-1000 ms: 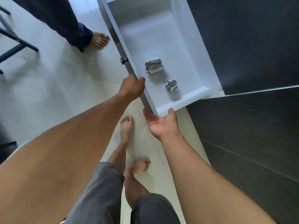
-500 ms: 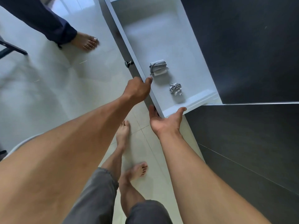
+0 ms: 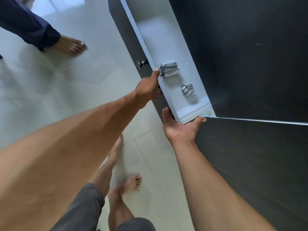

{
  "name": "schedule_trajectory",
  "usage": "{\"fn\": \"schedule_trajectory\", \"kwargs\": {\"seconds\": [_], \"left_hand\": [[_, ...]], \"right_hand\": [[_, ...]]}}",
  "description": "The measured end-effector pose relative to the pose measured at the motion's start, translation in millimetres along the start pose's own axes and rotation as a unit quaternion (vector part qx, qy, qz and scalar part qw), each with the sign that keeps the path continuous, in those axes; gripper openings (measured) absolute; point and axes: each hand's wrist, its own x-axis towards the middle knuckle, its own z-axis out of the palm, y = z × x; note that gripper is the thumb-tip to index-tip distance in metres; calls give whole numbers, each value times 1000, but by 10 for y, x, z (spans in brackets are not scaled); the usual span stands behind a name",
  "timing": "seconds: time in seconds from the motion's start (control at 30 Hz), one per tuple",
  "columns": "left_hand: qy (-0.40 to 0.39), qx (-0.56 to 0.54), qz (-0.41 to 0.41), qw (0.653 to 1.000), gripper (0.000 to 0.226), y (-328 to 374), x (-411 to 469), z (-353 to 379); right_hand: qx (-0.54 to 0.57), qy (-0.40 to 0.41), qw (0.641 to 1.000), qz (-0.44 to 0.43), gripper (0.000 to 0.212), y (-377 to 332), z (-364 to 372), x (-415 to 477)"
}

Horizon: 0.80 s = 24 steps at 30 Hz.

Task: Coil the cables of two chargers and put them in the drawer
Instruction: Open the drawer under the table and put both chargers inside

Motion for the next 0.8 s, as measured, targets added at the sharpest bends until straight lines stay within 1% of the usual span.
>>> {"fn": "schedule_trajectory", "kwargs": {"seconds": [0.07, 0.13, 0.23, 0.37, 0.47, 0.57, 0.67, 0.8], "left_hand": [[-22, -35, -16, 999, 49, 54, 42, 20], [-54, -46, -26, 997, 52, 112, 62, 41], [-101, -47, -36, 993, 64, 214, 81, 81], [-159, -89, -68, 981, 74, 278, 124, 179], [-179, -89, -67, 977, 77, 310, 130, 303], [-195, -66, -56, 977, 72, 361, 112, 426], [-196, -52, -58, 978, 69, 363, 112, 500], [-201, -49, -56, 977, 71, 353, 95, 626]], "right_hand": [[7, -6, 1000, -3, 108, -92, 25, 17], [15, -12, 1000, -11, 111, -189, 53, 33], [33, -12, 999, -29, 112, -317, 96, 54], [65, 0, 996, -53, 120, -430, 122, 103], [95, -2, 993, -68, 120, -518, 154, 147], [121, -1, 989, -83, 119, -631, 183, 172], [147, 16, 984, -98, 115, -733, 234, 171], [213, 33, 971, -106, 104, -876, 307, 174]]}}
